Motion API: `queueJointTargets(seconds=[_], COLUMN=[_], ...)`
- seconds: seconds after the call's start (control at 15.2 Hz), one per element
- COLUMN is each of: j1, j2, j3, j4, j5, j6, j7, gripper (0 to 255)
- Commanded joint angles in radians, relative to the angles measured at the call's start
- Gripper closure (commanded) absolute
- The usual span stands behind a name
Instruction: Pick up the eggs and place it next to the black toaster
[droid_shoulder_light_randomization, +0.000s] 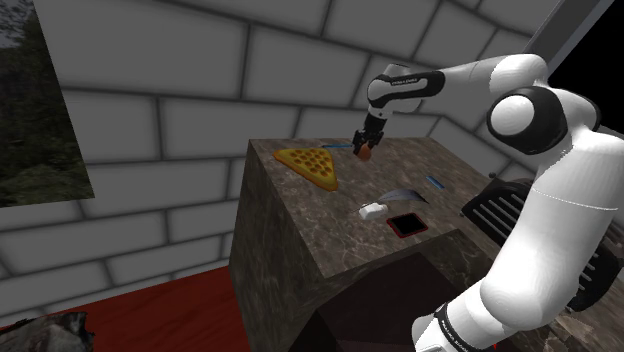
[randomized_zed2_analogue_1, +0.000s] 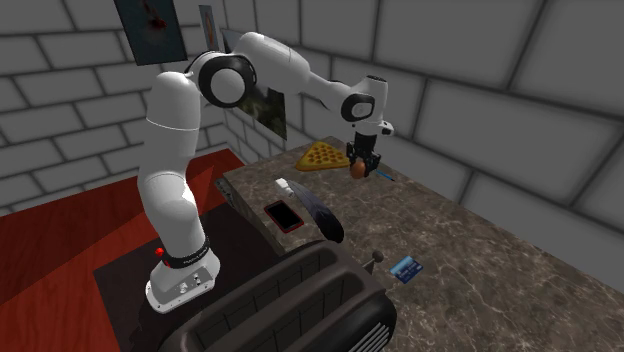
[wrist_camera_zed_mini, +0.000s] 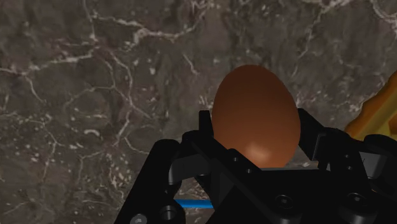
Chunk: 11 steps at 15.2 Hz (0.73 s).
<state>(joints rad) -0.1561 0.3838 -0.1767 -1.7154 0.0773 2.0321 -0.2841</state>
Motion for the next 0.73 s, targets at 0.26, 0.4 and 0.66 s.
queueJointTargets(seconds=[0.26, 0.4, 0.66], j1=[0.001, 0.002, 0.002], j2=[-0.035, -0.043, -0.057], j3=[-0.003, -0.004, -0.005], j4=[0.033, 0.049, 0.084], j5=[-0.008, -0.009, -0.013], j6=[-0.067, -0.091, -0.139], j7=[0.004, 0.005, 0.008], gripper=[255, 255, 255])
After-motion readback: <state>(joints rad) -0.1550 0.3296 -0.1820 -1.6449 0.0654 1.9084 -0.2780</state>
